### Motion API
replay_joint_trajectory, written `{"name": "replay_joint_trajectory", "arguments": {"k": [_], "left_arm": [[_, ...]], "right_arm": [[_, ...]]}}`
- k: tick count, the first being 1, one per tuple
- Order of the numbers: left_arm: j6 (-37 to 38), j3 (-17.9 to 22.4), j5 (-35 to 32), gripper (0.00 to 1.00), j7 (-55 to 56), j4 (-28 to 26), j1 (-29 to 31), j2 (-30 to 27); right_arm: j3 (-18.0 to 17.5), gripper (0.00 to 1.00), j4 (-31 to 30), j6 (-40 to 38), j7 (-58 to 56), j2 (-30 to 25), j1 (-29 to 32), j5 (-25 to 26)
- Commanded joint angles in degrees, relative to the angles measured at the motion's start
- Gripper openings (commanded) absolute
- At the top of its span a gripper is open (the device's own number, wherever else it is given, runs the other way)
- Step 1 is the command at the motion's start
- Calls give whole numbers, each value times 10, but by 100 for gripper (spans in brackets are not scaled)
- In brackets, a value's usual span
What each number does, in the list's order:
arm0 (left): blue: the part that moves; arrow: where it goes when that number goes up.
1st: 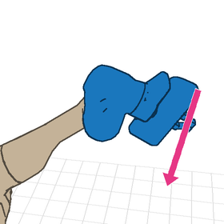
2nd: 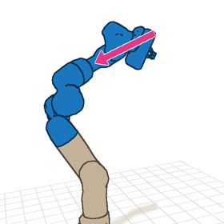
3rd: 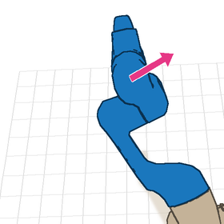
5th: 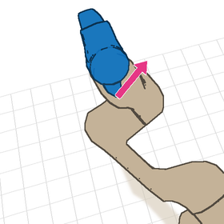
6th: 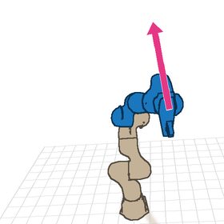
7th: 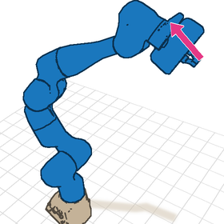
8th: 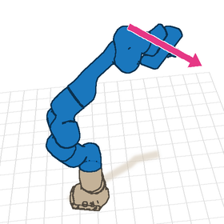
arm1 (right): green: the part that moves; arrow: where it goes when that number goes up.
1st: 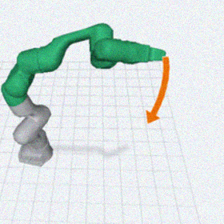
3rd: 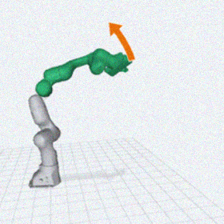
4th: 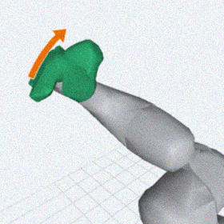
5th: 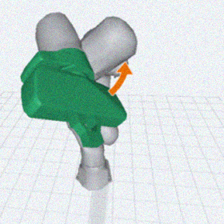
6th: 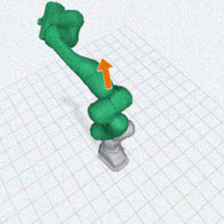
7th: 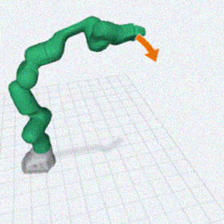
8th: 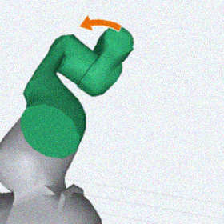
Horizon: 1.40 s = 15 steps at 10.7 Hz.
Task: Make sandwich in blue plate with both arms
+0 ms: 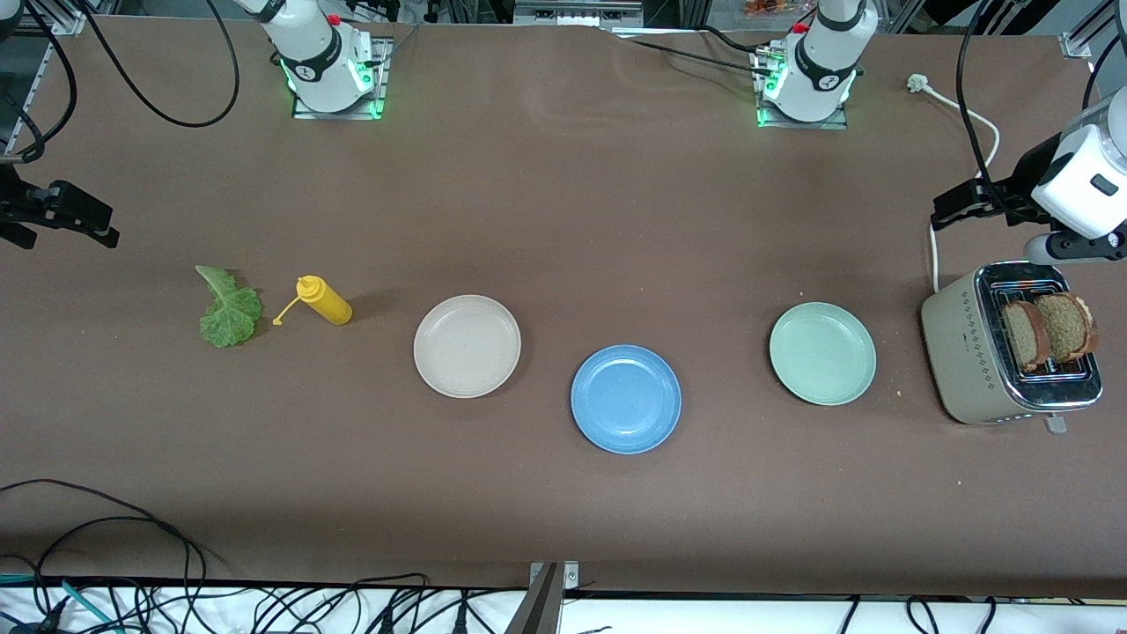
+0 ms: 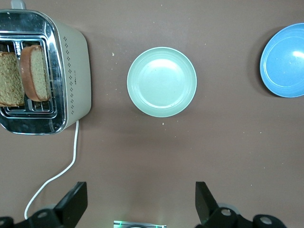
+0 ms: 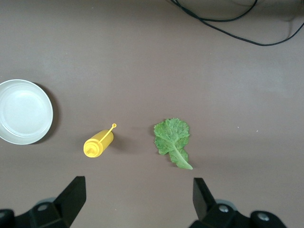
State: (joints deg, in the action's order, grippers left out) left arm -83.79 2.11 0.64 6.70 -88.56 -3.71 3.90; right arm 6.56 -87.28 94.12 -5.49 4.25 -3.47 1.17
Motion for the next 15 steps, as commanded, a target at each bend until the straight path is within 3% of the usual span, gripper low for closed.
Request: {"name": "replay_joint_trajectory", "arguments": {"k": [1,15], "left_arm": [[11,0,-14,100,-5,14,0,5],[11,0,-14,100,-5,13,9,7]], "right_arm": [[1,100,0,-10,-7,-7,0,1],[1,100,0,-13,-7,-7,1,1]]}}
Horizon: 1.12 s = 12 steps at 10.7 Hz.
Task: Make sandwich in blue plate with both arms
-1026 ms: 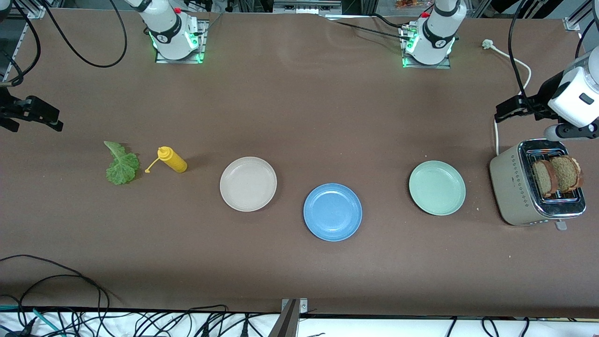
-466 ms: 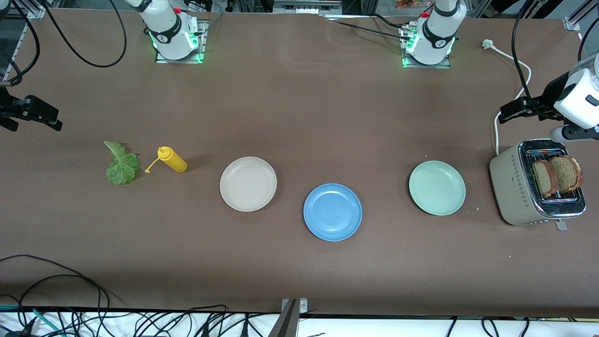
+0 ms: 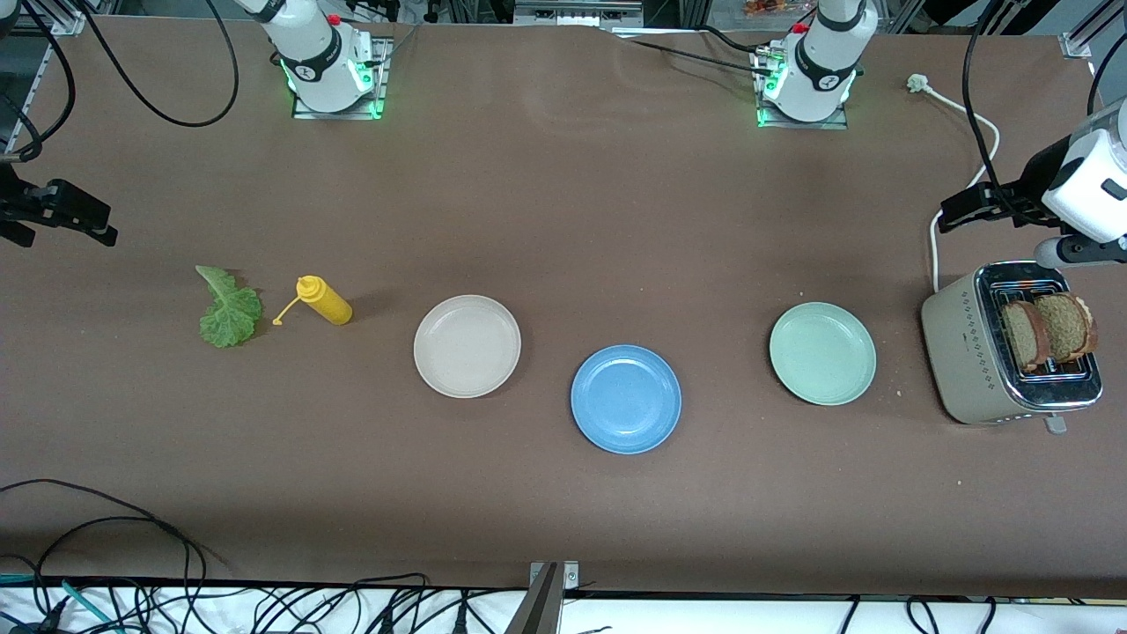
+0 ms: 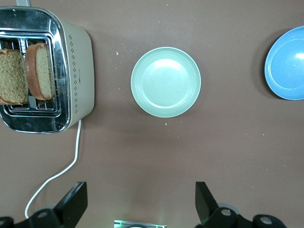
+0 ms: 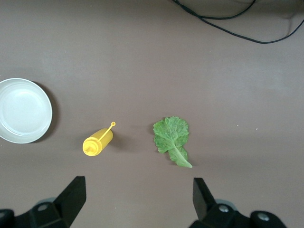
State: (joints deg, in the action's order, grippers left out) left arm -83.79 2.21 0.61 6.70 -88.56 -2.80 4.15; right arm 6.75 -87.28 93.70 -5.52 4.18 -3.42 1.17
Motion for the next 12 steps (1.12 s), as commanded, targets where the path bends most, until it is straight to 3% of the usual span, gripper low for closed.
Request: {"name": "replay_joint_trajectory", "arguments": {"k": [1,9,12], "left_arm": [[11,-2,-14,100,-5,13,0,4],[10,-1,-14,100,-5,13,1,5],[7,-1,-14,100,-5,17,28,16]], "right_arm": [[-2,100,0,-9,-6,-7,1,1],[-1,100,0,-9,-7,-8,1,2],[-1,100,0,-10,-7,-8,1,2]]}}
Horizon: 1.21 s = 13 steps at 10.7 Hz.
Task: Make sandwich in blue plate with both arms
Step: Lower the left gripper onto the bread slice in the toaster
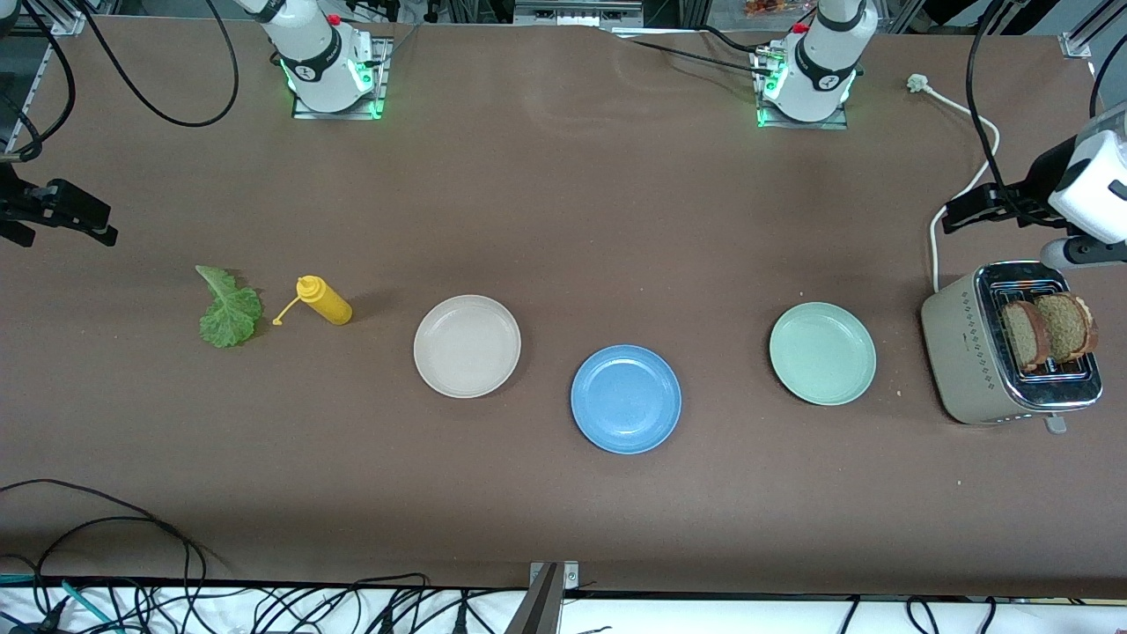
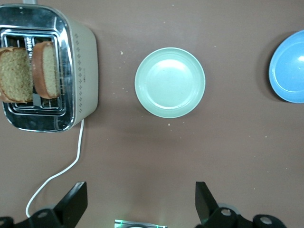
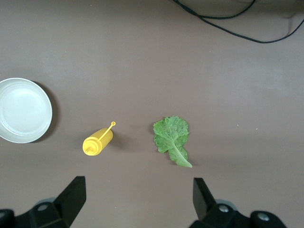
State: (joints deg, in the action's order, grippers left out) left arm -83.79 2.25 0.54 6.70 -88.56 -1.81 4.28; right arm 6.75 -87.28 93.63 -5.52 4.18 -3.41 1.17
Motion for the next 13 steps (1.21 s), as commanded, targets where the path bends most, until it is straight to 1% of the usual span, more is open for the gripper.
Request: {"name": "replay_joint_trajectory", "arguments": {"k": [1,3,10,11,13], "left_arm": [[6,-1,-14,100,-5,17,19,17],[5,-3,-44,100,-5,17,16,22],[4,-1,-41,100,-5,16,22,26],[4,-2,-43,100,-5,17,26,39],[4,-1,-43,100,-6,19,41,46]], "right_arm": [[-1,100,0,-9,-7,-8,1,1],[-1,100,0,-9,-7,-8,1,2],[-1,100,0,-8,-7,-8,1,2],[-1,100,0,-9,-7,-8,1,2],[-1,100,0,-8,-7,-8,1,2]]}}
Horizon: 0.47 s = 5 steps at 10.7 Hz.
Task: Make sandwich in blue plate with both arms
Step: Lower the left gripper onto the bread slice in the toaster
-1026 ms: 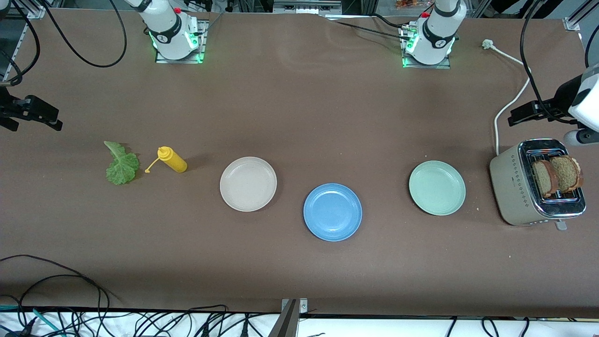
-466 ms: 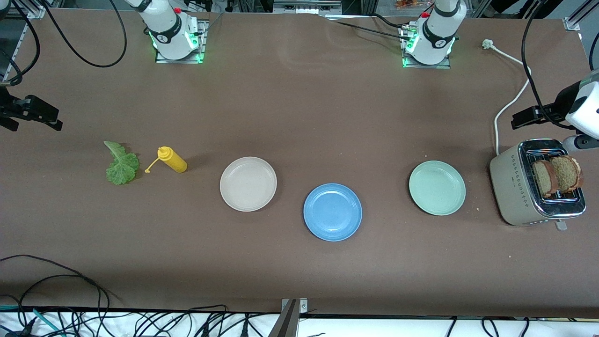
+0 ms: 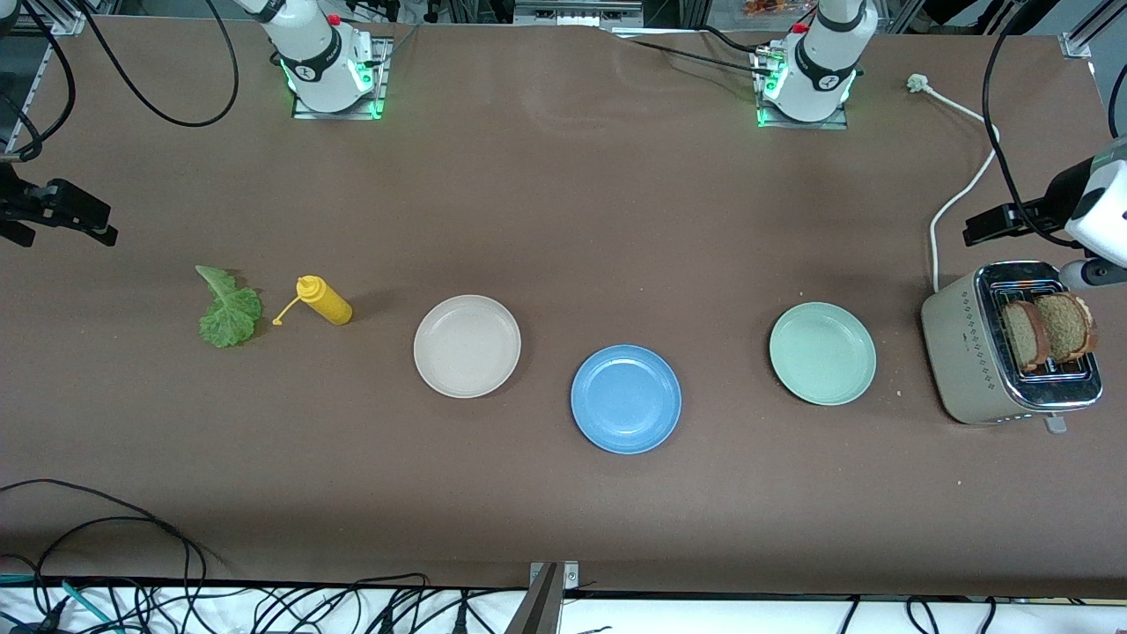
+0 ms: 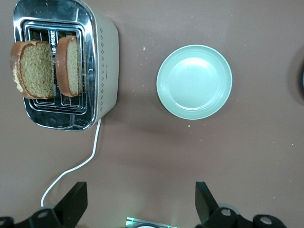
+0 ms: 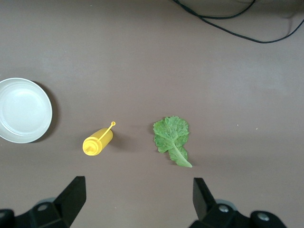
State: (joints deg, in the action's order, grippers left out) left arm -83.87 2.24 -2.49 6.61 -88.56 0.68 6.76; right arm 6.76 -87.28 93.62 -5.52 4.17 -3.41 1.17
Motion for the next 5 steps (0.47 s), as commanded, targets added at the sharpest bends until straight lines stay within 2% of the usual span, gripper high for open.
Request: {"name": "replay_joint_trajectory", "arguments": {"k": [1,5], "left_arm": [[4,-1,-13,100,-6,19,26,32],[-11,-1,-13,100,-68,21,67,76]], "right_arm": [[-1,100,0,-8,-7,-7,1,2],[-1,100,0,-8,-7,-7,1,2]]}}
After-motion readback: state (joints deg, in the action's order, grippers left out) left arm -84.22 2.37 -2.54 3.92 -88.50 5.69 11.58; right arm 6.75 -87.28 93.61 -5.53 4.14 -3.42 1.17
